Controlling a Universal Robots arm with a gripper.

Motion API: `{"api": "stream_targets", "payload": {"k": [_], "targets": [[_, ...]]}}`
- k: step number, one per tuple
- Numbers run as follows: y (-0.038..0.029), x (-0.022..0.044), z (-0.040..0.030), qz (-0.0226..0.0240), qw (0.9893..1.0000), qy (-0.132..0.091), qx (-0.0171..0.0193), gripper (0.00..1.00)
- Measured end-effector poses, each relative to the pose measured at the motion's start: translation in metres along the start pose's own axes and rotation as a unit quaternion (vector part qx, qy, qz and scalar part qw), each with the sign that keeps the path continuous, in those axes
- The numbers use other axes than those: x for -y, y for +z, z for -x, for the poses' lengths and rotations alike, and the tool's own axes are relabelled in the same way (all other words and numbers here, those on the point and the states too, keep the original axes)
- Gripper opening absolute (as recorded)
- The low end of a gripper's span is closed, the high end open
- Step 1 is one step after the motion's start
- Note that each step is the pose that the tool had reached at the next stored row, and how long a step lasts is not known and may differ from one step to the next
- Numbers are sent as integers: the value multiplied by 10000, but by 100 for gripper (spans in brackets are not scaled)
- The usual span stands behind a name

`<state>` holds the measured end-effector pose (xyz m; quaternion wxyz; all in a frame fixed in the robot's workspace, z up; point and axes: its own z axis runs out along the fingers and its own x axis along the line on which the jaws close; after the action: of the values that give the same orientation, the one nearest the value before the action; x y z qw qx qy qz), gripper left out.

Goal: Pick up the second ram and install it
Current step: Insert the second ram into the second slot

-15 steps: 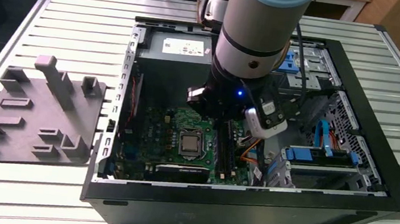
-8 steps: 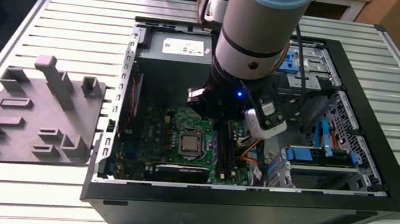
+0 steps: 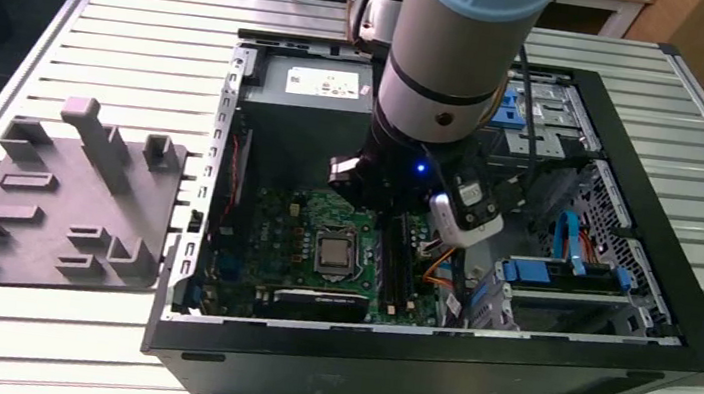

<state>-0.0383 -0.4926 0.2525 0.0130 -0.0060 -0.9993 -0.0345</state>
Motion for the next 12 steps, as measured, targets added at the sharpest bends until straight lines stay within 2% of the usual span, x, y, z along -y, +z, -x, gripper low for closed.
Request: {"api": "stream_targets", "payload": {"k": [7,12], "targets": [[13,1,12,0,10000,0,0,12],[18,1,49,0,10000,2,0,12]]}}
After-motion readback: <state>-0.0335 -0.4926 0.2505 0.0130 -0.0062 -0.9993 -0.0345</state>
